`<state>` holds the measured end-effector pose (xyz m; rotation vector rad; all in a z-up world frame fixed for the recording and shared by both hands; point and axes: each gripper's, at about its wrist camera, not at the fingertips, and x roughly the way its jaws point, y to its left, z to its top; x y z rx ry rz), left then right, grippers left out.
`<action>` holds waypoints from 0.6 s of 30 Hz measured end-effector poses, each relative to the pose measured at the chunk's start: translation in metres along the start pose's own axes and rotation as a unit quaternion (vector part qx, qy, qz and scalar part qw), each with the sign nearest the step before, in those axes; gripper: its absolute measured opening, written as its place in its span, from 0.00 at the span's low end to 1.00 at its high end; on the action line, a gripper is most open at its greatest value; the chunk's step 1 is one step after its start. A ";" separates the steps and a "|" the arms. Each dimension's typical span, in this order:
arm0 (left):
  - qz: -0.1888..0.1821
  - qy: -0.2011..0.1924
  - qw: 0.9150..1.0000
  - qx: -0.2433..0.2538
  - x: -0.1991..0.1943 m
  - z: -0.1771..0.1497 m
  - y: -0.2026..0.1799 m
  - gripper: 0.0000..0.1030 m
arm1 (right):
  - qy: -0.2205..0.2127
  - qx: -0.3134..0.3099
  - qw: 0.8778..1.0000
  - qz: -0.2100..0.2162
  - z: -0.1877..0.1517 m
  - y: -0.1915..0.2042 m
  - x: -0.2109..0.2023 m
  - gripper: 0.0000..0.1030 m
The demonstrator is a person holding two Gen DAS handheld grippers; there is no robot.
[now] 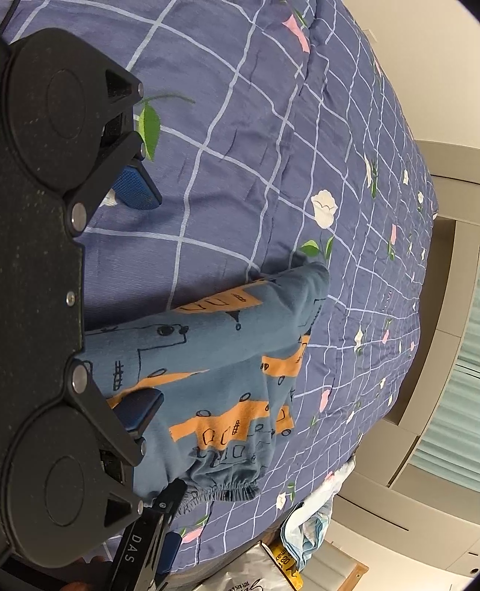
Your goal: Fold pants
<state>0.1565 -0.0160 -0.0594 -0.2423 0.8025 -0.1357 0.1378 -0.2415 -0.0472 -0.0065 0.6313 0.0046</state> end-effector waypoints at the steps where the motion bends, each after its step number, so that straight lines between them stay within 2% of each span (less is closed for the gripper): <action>1: 0.000 0.000 1.000 0.000 0.000 0.000 0.000 0.99 | -0.001 0.001 1.000 0.000 -0.001 0.000 0.000 1.00; 15: -0.017 0.007 1.000 0.006 -0.005 -0.007 0.008 0.99 | -0.007 -0.002 1.000 0.014 -0.009 -0.003 -0.007 1.00; 18: -0.034 0.008 0.999 -0.008 -0.011 -0.007 0.015 0.98 | -0.014 -0.007 0.999 0.049 -0.005 -0.010 -0.012 1.00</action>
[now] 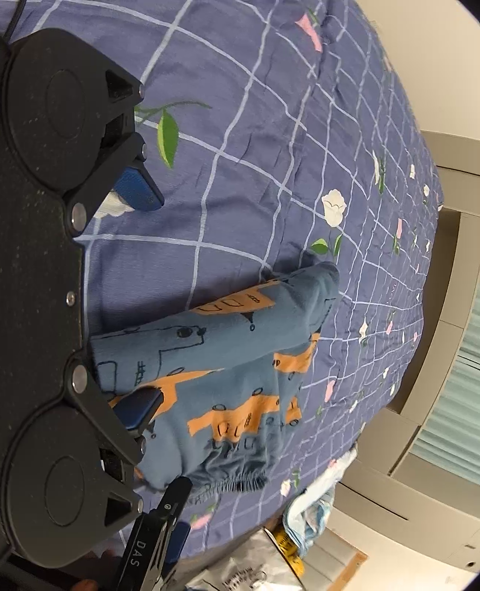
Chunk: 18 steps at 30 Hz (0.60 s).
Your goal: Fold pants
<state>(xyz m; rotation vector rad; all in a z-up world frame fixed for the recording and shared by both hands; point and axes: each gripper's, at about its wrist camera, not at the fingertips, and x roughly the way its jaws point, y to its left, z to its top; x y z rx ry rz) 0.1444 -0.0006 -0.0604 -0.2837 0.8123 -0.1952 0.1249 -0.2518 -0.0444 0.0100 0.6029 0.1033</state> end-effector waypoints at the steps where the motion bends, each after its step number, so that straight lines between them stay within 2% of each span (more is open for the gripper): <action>1: -0.005 -0.001 1.000 -0.006 -0.002 0.001 0.002 0.99 | -0.004 -0.004 1.000 0.018 0.003 -0.004 -0.001 1.00; 7: -0.012 -0.042 0.999 -0.007 -0.006 0.020 -0.001 0.99 | -0.006 -0.013 0.993 0.117 0.032 -0.030 0.013 1.00; 10: -0.023 -0.042 0.999 -0.012 0.004 0.033 -0.004 0.99 | 0.004 -0.024 0.984 0.174 0.050 -0.038 0.034 1.00; 14: -0.023 -0.041 0.999 -0.015 0.017 0.043 -0.011 0.99 | 0.026 -0.062 0.974 0.214 0.073 -0.039 0.064 1.00; 18: -0.017 -0.038 0.999 -0.011 0.028 0.045 -0.016 0.99 | 0.055 -0.057 0.962 0.261 0.088 -0.041 0.091 1.00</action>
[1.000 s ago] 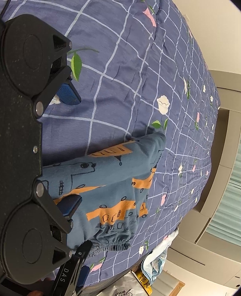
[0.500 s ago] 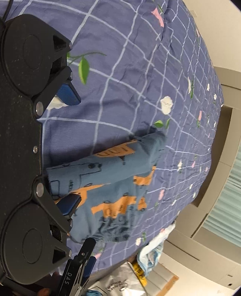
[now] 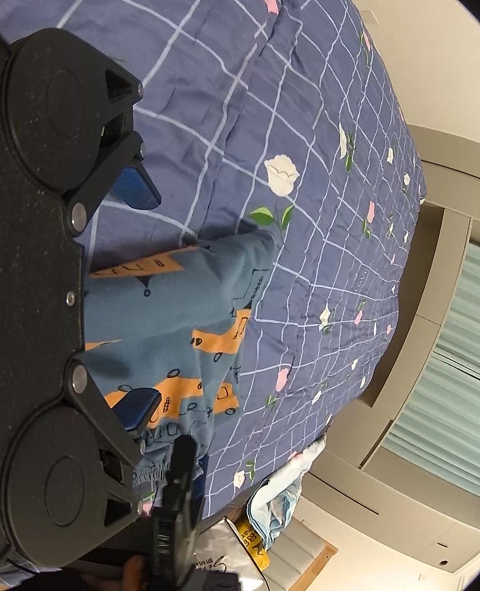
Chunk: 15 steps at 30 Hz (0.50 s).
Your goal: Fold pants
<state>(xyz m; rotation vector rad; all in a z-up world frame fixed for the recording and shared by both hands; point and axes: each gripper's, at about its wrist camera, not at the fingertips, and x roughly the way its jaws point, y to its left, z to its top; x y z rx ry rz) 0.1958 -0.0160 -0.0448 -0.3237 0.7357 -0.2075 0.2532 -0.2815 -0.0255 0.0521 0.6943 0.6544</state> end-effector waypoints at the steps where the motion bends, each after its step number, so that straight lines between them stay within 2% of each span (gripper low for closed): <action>1: 0.001 0.003 1.000 0.000 0.003 -0.001 0.000 0.99 | 0.005 0.007 1.000 0.013 0.003 -0.004 0.005 1.00; 5: -0.002 0.017 1.000 -0.006 0.010 -0.005 0.002 0.99 | 0.029 0.054 0.996 0.059 0.010 -0.022 0.021 1.00; 9: -0.008 0.019 1.000 -0.007 0.010 -0.012 0.010 0.99 | 0.034 0.091 0.992 0.080 0.016 -0.034 0.025 1.00; 12: -0.006 0.016 1.000 -0.007 0.006 -0.014 0.014 0.99 | 0.036 0.105 0.991 0.076 0.019 -0.038 0.024 0.97; 15: -0.003 0.017 1.000 -0.010 0.004 -0.014 0.016 0.99 | 0.043 0.096 0.993 0.054 0.020 -0.035 0.025 0.87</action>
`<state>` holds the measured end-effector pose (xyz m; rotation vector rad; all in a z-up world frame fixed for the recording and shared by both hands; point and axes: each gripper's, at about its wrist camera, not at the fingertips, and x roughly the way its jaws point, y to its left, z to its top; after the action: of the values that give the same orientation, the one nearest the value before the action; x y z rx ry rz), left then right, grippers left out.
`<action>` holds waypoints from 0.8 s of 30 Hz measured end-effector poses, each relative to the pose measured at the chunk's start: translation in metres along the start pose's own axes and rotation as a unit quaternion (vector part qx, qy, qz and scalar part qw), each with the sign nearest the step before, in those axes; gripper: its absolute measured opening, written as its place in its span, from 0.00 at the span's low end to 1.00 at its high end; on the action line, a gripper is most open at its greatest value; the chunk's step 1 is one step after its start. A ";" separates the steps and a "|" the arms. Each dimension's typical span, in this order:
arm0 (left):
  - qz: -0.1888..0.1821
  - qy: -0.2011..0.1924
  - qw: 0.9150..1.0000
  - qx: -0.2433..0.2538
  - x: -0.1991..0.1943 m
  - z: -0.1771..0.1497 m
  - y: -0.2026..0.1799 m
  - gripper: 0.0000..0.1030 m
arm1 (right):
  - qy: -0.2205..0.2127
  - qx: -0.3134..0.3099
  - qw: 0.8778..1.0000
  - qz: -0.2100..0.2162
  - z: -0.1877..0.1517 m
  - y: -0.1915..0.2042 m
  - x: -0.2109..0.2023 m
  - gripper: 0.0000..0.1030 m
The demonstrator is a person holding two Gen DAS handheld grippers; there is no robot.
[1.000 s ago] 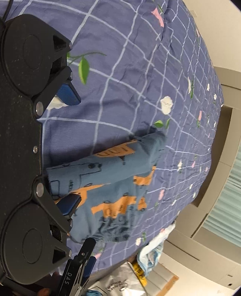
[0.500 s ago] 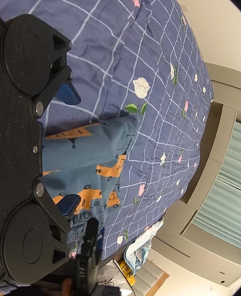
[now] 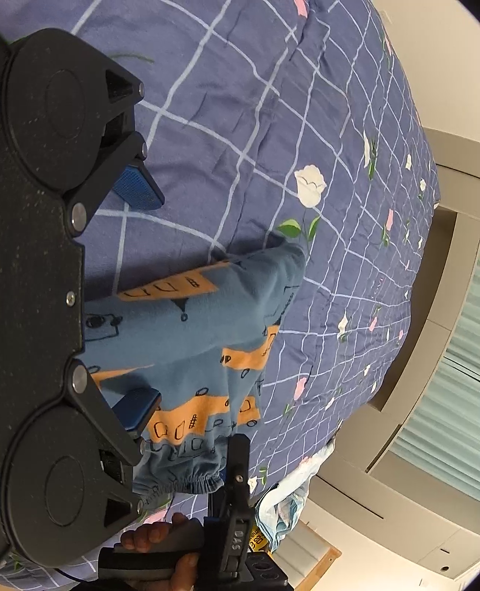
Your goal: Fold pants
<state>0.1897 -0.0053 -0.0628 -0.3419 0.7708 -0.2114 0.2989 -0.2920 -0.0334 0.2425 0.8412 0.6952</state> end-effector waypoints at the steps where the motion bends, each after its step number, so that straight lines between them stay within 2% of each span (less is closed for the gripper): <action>1: 0.002 0.001 1.000 0.000 0.000 0.000 0.000 0.99 | -0.001 -0.003 1.000 -0.006 -0.001 0.001 -0.001 0.81; 4: 0.005 0.003 1.000 -0.001 -0.002 0.000 0.000 0.99 | 0.000 -0.004 1.000 -0.018 -0.001 0.003 -0.001 0.70; 8: 0.005 0.005 1.000 -0.011 -0.005 0.001 0.001 0.99 | 0.001 -0.004 1.000 -0.021 -0.005 0.006 0.000 0.47; 19: 0.005 0.007 1.000 -0.024 -0.015 0.003 -0.001 0.92 | -0.015 -0.005 0.999 -0.043 -0.009 0.018 -0.004 0.24; 24: -0.008 0.012 0.999 -0.032 -0.018 0.003 -0.001 0.78 | -0.029 -0.016 0.998 -0.060 -0.012 0.030 -0.010 0.21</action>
<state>0.1796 0.0000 -0.0490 -0.4057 0.7994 -0.2061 0.2708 -0.2765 -0.0214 0.1802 0.7822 0.5860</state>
